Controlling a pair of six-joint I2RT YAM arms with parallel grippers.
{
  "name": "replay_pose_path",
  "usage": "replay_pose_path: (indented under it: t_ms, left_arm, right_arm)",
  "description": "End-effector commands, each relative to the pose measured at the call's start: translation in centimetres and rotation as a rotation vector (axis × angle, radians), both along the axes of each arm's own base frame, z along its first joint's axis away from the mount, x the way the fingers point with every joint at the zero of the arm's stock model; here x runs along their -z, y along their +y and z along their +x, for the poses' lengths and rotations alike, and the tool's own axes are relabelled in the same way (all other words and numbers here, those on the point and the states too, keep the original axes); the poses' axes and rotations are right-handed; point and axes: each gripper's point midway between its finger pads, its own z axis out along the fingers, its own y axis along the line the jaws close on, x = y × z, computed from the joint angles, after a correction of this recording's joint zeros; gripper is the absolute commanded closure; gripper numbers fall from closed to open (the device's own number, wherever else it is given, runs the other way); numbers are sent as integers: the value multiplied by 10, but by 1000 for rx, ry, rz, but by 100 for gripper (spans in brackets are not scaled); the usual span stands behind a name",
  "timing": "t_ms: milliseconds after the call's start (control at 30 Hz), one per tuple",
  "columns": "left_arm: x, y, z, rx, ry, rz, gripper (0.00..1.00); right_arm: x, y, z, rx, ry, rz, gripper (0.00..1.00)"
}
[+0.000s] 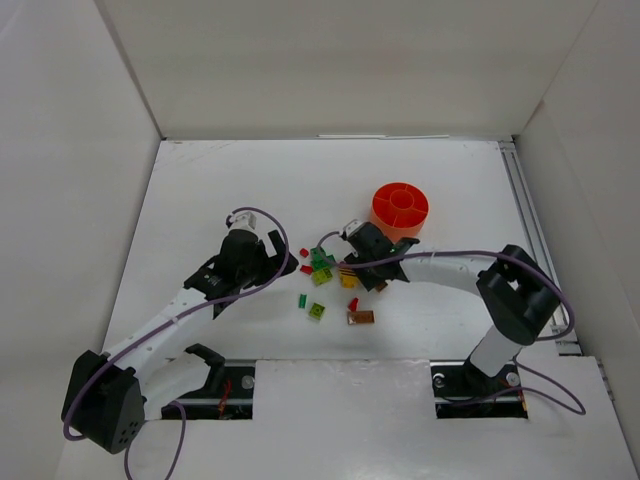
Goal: Sort the legos into containers by color
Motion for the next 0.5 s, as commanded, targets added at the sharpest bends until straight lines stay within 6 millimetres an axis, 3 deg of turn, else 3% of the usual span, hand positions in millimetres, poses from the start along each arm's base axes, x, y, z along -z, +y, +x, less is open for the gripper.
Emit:
replay_pose_path:
  t_ms: [0, 67, 167, 233, 367, 400, 467]
  left_arm:
    - [-6, -1, 4, -5, -29, -1, 0]
    - [-4, 0, 3, -4, -21, 3, 0]
    - [-8, -1, 5, -5, -29, -1, 0]
    - [-8, 0, 5, -12, -32, 4, 0]
    - [-8, 2, 6, -19, -35, 9, 0]
    - [-12, 1, 8, -19, -43, 5, 0]
    - [-12, 1, 8, -19, -43, 5, 0]
  right_arm:
    - [-5, 12, 11, -9, -13, 43, 50]
    - [-5, 12, 11, -17, -15, 39, 61]
    - [-13, 11, 11, -17, -32, 56, 91]
    - [-18, 7, 12, -17, -45, 60, 93]
    - [-50, 12, 21, -41, -111, 147, 93]
    - [-71, 17, 27, -55, -170, 189, 93]
    - [-91, 15, 35, -75, -214, 251, 94]
